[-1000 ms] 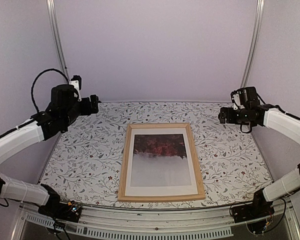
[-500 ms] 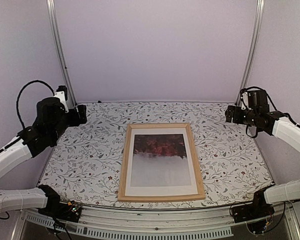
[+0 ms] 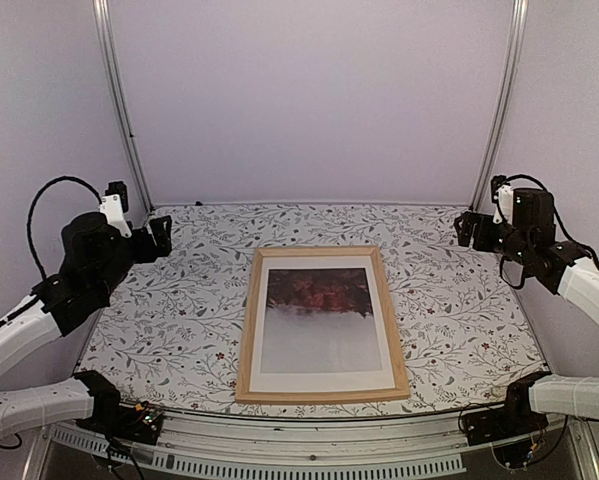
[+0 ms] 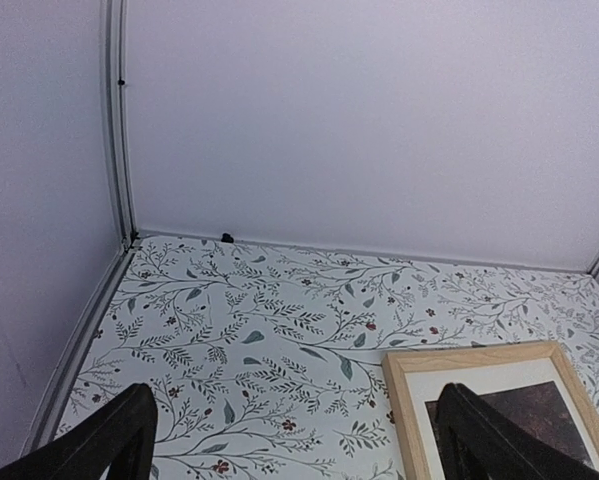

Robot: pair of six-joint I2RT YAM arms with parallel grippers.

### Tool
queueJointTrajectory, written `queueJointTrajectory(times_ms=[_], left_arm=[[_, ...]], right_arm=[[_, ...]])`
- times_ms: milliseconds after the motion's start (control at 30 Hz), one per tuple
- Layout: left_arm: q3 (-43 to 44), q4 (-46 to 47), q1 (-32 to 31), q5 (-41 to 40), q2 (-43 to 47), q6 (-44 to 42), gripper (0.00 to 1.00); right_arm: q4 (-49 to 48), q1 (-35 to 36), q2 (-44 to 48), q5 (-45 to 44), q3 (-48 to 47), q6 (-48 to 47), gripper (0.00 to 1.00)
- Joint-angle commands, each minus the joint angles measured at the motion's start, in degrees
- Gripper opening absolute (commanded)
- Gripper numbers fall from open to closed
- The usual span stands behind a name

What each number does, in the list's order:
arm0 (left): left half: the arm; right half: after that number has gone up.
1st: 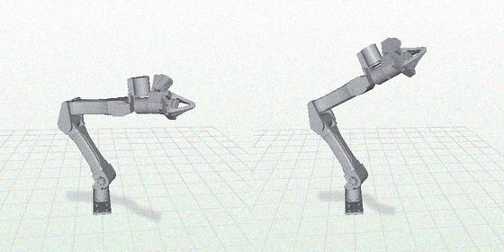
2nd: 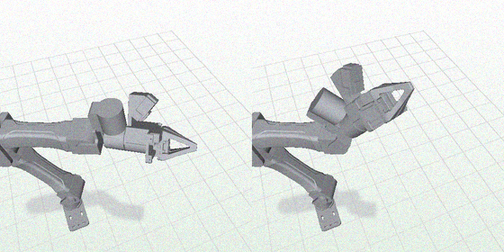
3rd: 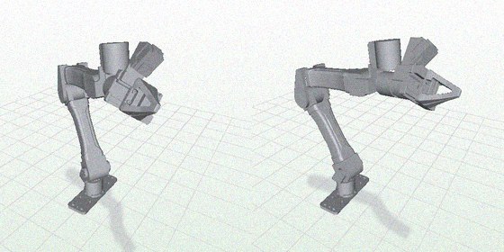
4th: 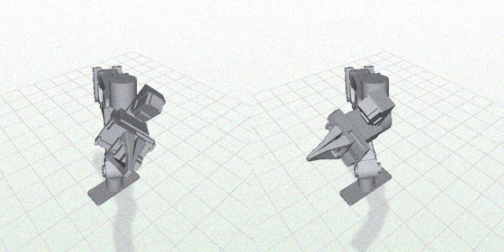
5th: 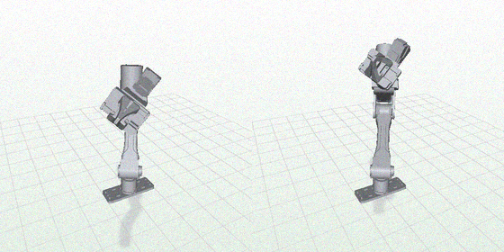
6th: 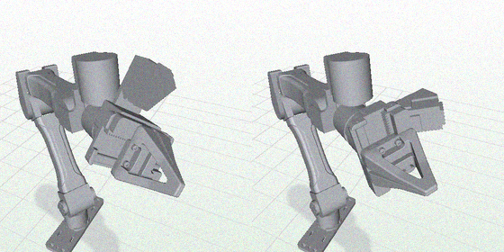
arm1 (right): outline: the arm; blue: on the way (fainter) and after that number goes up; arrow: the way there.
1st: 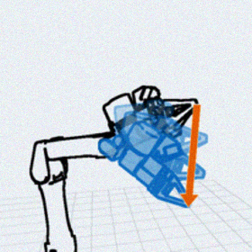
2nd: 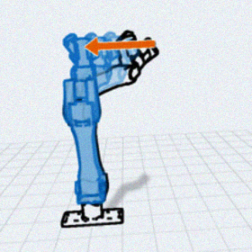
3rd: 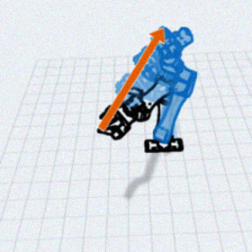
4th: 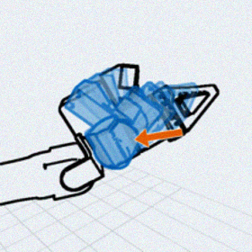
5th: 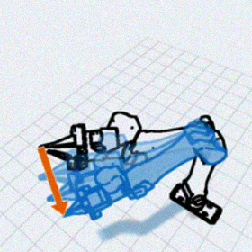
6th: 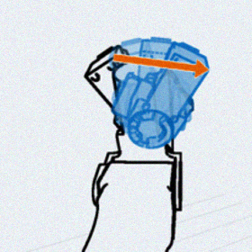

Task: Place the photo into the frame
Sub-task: Reset both arms

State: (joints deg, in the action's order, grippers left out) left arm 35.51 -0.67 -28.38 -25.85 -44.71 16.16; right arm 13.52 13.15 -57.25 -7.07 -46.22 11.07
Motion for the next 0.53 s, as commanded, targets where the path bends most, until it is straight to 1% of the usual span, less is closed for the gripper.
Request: queueJointTrajectory(times_ms=[0, 233, 500], left_arm=[[0.5, 1.5, -0.4, 0.5, -0.7, 0.9, 1.00], [0.3, 1.6, -0.5, 1.3, 0.2, 0.8, 1.00], [0.5, 1.8, -0.5, 2.2, -1.1, 0.9, 1.00]], right_arm=[[-2.1, 0.4, 0.5, 1.0, 0.3, -1.0, 0.99], [-2.0, 0.3, 2.0, -0.1, 1.0, -1.3, 0.99], [-1.8, 0.3, 2.2, -0.7, 1.0, -1.1, 0.99]])
